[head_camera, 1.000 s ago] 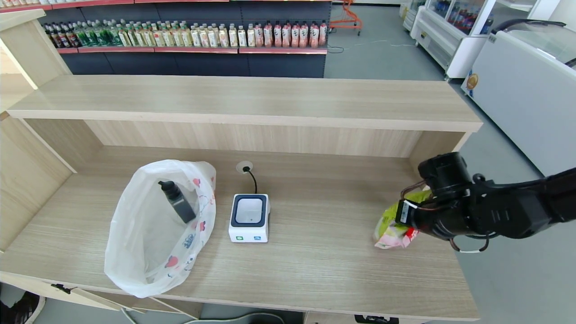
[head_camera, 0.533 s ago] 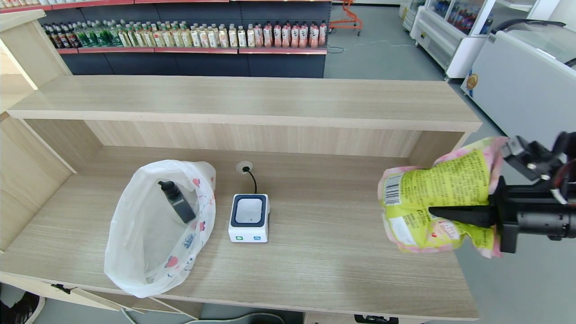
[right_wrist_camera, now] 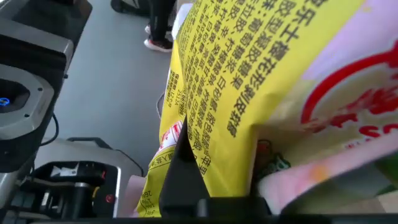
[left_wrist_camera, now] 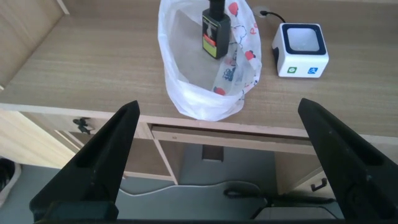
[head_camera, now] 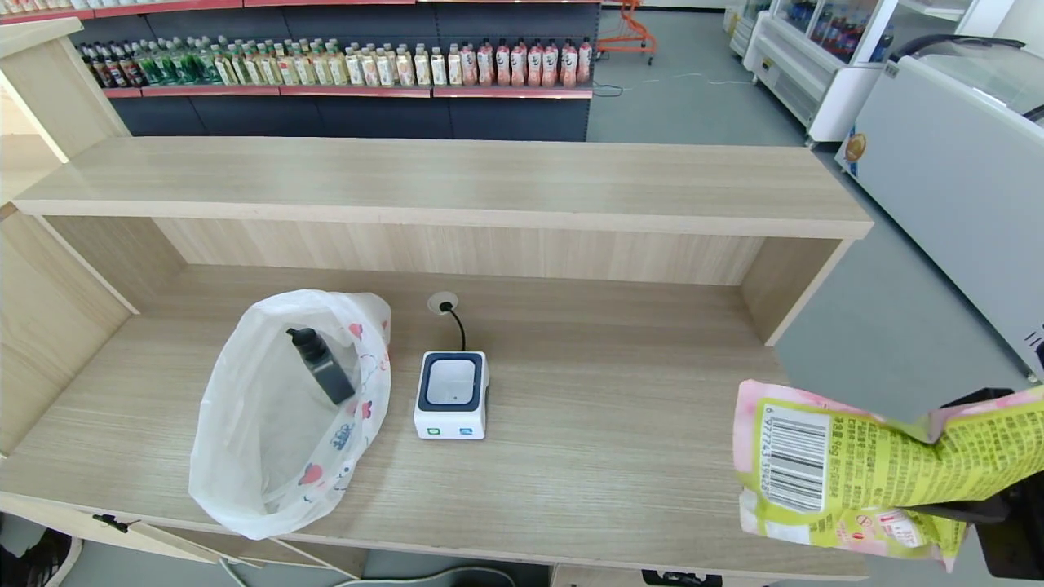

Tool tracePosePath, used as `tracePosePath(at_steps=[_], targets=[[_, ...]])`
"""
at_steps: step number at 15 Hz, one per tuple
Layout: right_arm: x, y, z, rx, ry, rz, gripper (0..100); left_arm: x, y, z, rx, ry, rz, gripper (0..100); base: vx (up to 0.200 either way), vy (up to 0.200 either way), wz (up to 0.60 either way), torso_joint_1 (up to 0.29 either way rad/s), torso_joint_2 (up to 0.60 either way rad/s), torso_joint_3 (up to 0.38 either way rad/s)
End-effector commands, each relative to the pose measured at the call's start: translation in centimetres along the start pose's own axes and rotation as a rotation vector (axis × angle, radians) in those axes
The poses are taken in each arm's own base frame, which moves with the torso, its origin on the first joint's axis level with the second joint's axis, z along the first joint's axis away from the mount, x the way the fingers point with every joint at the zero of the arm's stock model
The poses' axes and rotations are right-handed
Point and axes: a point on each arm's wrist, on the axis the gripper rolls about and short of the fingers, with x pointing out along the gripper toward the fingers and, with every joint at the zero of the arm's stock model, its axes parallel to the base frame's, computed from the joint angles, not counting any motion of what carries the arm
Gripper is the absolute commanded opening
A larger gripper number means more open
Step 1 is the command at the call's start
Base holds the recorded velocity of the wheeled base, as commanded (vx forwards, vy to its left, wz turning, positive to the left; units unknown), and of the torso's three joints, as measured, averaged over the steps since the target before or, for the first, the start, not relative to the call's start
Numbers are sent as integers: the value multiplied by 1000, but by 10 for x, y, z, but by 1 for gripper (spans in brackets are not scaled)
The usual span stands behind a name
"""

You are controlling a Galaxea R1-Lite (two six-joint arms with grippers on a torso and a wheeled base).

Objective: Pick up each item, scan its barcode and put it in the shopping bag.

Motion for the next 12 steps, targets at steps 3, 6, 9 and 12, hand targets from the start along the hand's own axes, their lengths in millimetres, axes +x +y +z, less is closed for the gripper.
tracePosePath(at_steps=[3,6,9,12], targets=[[20,0,-2,-19,-76,92,0,0,0,0,0,-1,0,100,0,0,0,0,0,0],[35,13,-6,-86,-130,166,0,0,0,0,0,-1,0,100,0,0,0,0,0,0],[40,19,-17,-137,-147,185,0,0,0,0,0,-1,0,100,0,0,0,0,0,0],[39,23,-25,-142,-140,179,0,0,0,0,0,-1,0,100,0,0,0,0,0,0]])
